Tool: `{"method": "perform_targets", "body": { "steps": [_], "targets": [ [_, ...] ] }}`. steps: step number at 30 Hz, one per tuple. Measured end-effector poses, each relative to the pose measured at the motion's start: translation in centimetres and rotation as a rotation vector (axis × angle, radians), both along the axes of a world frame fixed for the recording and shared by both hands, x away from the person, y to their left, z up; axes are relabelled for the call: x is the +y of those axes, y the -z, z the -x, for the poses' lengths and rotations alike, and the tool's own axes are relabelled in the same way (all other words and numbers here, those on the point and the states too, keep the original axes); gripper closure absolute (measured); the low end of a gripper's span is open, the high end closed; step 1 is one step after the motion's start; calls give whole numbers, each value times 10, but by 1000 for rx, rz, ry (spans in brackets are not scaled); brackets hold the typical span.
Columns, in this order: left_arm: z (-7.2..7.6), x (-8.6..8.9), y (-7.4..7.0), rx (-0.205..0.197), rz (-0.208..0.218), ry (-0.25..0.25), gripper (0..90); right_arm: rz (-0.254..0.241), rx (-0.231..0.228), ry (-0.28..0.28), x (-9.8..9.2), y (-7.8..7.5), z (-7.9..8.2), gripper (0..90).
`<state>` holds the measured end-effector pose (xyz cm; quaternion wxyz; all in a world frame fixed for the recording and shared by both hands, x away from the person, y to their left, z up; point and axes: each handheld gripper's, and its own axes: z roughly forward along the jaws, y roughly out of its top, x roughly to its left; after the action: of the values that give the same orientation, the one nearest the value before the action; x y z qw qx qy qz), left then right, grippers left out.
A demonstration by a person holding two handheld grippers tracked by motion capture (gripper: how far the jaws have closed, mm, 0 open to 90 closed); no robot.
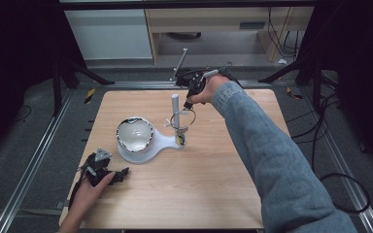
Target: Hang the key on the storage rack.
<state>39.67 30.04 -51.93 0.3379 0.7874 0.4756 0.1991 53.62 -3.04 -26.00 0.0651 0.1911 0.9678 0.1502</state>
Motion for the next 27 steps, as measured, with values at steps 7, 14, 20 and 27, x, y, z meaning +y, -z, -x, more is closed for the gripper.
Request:
{"method": "perform_targets", "body": {
  "steps": [7,14,20,27],
  "targets": [
    [0,0,0,0,-1,0,0,1,-2,9,-3,-1,0,876],
    [0,0,0,0,-1,1,0,-10,-18,30,-8,-4,-2,834],
    [0,0,0,0,-1,0,0,-6,-39,48,-12,-3,-4,781],
    [0,0,0,0,-2,2,0,-1,-83,85,-19,-5,-6,623]
  ]
}}
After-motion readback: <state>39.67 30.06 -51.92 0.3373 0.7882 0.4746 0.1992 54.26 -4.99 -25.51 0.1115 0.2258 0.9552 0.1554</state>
